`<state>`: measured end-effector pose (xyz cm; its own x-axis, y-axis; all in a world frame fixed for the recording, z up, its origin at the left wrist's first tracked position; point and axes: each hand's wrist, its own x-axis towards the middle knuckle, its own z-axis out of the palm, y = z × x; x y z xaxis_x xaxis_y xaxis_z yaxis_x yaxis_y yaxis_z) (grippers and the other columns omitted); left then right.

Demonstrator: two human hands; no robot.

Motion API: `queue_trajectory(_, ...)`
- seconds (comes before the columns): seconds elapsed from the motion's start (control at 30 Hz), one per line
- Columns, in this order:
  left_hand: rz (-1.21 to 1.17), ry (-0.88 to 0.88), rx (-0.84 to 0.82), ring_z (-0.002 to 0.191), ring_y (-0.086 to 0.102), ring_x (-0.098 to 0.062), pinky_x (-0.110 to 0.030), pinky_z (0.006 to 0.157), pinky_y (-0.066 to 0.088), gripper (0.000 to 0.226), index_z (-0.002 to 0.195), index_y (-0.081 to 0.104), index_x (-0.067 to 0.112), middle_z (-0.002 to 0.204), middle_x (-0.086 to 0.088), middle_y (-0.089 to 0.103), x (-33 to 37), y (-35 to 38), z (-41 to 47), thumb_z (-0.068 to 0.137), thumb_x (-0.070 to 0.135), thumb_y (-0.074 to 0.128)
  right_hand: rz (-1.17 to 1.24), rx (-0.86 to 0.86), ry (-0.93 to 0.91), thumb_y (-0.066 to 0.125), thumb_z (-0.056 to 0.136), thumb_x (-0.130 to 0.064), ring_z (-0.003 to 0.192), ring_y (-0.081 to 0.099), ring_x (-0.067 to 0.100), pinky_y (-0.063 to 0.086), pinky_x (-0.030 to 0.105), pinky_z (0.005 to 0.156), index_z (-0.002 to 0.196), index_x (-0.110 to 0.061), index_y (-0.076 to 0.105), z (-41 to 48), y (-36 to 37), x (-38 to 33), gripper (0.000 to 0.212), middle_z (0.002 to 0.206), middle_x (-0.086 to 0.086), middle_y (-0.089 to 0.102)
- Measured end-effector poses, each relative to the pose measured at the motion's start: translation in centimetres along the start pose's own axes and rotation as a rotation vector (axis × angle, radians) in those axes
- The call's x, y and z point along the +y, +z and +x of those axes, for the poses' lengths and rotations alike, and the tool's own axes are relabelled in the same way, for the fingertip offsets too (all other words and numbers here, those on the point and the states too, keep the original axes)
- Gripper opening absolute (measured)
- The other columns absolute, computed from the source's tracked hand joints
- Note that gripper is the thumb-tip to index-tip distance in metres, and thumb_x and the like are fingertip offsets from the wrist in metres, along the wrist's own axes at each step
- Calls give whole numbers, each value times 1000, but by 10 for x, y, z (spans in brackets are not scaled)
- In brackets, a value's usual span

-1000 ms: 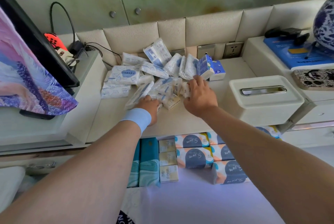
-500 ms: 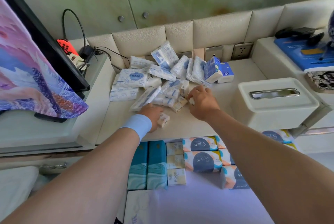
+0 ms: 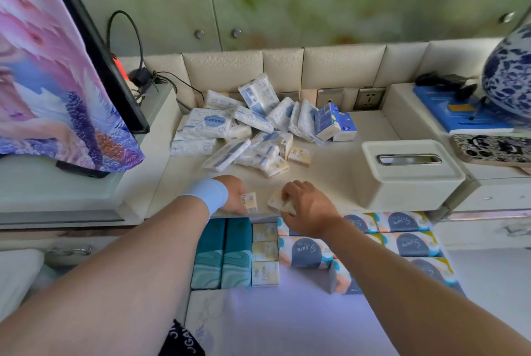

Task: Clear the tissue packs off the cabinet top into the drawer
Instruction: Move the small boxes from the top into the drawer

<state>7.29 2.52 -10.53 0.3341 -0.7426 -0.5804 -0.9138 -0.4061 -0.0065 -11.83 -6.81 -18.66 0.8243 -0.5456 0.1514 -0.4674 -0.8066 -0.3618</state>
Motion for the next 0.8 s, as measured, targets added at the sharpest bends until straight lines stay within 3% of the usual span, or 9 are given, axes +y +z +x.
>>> queue_trajectory(0.1, 4, -13, -60, 90, 63, -22, -32, 77, 50, 39, 104, 69, 21, 105, -1, 67, -9, 5, -12, 80, 51, 68, -34, 25, -230, 65, 68, -33, 73, 53, 22, 45, 32, 56, 88, -20, 57, -18, 10, -24, 25, 83, -3, 60)
queue_trajectory(0.23, -70, -50, -146, 82, 67, -20, -31, 79, 52, 38, 99, 70, 18, 100, -2, 71, -26, 13, -27, 81, 51, 67, -164, -134, -430, 59, 68, -33, 76, 56, 22, 43, 30, 57, 87, -23, 57, -30, 34, -47, 21, 85, -6, 61)
queue_trajectory(0.3, -118, -53, -142, 82, 67, -20, -31, 77, 53, 37, 105, 69, 18, 95, 0, 68, -32, 15, -35, 84, 49, 66, -256, -236, -383, 59, 73, -33, 87, 60, 24, 45, 32, 63, 93, -22, 60, -31, 43, -58, 23, 94, -3, 63)
queue_trajectory(0.37, -167, -47, -129, 89, 68, -20, -33, 80, 56, 39, 112, 68, 21, 101, 0, 67, -34, 16, -42, 84, 48, 67, -364, -321, -203, 58, 80, -34, 103, 60, 25, 47, 33, 74, 107, -20, 60, -28, 44, -69, 30, 109, 0, 65)
queue_trajectory(0.47, -183, -20, -106, 91, 67, -20, -31, 79, 54, 41, 116, 66, 22, 112, -2, 66, -34, 19, -50, 84, 48, 66, -491, -431, -21, 59, 81, -30, 105, 62, 23, 50, 34, 79, 113, -19, 60, -24, 44, -78, 34, 112, 2, 66)
queue_trajectory(0.6, -126, 24, -86, 107, 61, -21, -30, 81, 48, 50, 127, 61, 22, 125, 2, 61, -31, 29, -54, 84, 47, 67, -578, -430, -59, 59, 86, -29, 107, 58, 22, 49, 34, 79, 115, -20, 60, -18, 54, -83, 31, 115, 1, 64)
queue_trajectory(0.73, -63, 94, -84, 107, 57, -21, -32, 85, 49, 61, 136, 50, 24, 130, 3, 55, -25, 49, -52, 82, 42, 71, -502, -368, -102, 53, 92, -43, 113, 53, 24, 46, 37, 82, 123, -19, 57, -14, 60, -73, 39, 122, 3, 55)
queue_trajectory(0.8, -58, 137, -69, 100, 57, -23, -35, 85, 50, 56, 128, 49, 24, 120, 1, 56, -20, 62, -49, 80, 43, 72, -423, -319, -132, 50, 90, -47, 110, 55, 26, 46, 37, 81, 115, -18, 61, -15, 56, -67, 39, 117, 4, 58)
